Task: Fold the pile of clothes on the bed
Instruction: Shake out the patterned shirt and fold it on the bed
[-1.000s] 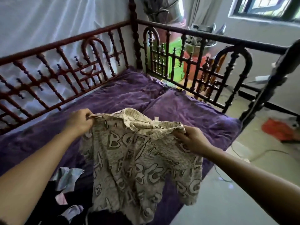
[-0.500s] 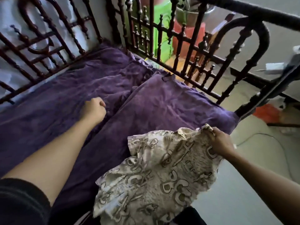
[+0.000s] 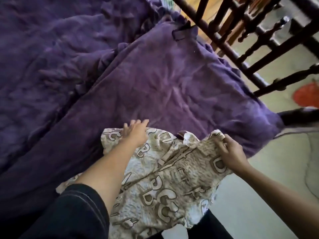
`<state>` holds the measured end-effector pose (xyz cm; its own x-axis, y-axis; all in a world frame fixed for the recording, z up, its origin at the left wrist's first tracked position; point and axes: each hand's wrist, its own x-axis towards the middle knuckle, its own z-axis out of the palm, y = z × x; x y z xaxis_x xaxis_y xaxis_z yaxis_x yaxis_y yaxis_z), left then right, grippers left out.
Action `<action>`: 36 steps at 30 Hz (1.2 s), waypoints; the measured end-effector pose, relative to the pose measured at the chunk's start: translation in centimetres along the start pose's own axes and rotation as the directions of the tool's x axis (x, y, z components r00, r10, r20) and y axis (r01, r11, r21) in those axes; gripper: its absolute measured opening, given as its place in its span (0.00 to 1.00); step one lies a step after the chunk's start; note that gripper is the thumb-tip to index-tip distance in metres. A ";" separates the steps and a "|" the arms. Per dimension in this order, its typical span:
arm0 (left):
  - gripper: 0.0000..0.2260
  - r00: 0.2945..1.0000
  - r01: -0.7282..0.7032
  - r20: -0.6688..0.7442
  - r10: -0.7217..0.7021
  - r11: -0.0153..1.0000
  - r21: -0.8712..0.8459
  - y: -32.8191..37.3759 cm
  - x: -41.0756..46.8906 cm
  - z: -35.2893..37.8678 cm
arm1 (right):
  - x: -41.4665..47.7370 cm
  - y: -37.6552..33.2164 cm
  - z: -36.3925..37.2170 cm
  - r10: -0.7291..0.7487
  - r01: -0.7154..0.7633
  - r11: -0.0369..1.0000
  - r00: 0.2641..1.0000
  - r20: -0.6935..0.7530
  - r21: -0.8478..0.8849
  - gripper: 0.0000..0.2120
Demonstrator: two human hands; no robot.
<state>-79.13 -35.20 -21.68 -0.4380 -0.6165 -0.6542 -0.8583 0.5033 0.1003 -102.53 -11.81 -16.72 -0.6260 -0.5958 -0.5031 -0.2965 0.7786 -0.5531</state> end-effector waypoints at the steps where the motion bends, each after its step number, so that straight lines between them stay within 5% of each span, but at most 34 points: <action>1: 0.15 0.999 0.033 0.025 -0.033 0.999 0.028 0.4 0.4 0.8 | 0.4 0.4 0.0 -0.013 0.013 1.000 1.000 0.015 0.014 0.13; 4: 0.07 0.966 0.187 -0.149 -0.212 0.969 -0.163 -0.5 0.7 0.3 | 1.3 0.4 -0.2 -0.040 0.041 0.999 0.997 0.067 -0.004 0.13; 7: 0.07 0.780 0.247 -0.416 -0.468 0.841 -0.482 -3.4 1.4 -5.5 | 2.6 -0.8 -0.6 -0.039 0.042 0.999 0.993 0.108 -0.026 0.15; 10: 0.06 0.666 0.205 -0.550 -0.503 0.833 -0.513 -5.2 3.2 -12.1 | 4.4 -2.4 -0.2 -0.067 0.068 0.998 0.993 0.099 -0.014 0.11; 13: 0.05 0.668 0.233 -0.548 -0.503 0.841 -0.487 -4.7 6.2 -15.4 | 7.2 -3.8 1.1 -0.044 0.045 0.999 0.999 0.027 -0.031 0.11; 18: 0.15 0.828 0.153 -0.452 -0.332 0.909 -0.387 -3.1 9.0 -13.5 | 11.3 -2.2 2.9 0.159 -0.149 0.948 0.987 0.013 -0.283 0.04; 22: 0.18 0.774 0.115 -0.548 -0.317 0.921 -0.371 -4.8 4.2 -9.4 | 10.9 -3.2 2.4 0.164 -0.141 0.889 0.986 0.014 -0.435 0.21; 25: 0.16 0.761 0.236 -0.464 -0.453 0.860 -0.453 -8.8 -1.2 -5.5 | 9.4 -7.2 3.1 -0.119 0.099 0.853 0.993 -0.008 -0.512 0.32; 28: 0.13 0.727 0.451 -0.254 -0.638 0.723 -0.523 -13.6 -7.1 -0.9 | 7.0 -13.6 6.6 -0.384 0.412 0.782 0.910 0.159 -0.468 0.27; 32: 0.14 0.575 0.674 -0.002 -0.818 0.475 -0.566 -19.1 -13.4 5.3 | 4.0 -20.9 14.8 -0.533 0.692 0.630 0.715 0.452 -0.352 0.15; 36: 0.24 0.468 0.667 0.160 -0.869 0.229 -0.709 -22.6 -15.1 9.1 | 3.8 -24.8 21.6 -0.599 0.771 0.522 0.636 0.487 -0.365 0.18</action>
<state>-50.66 -31.79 -20.94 0.5836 -0.6291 -0.5134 -0.6784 -0.7252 0.1174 -82.00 -37.62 -19.21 0.1300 -0.9411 -0.3122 -0.9007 0.0196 -0.4341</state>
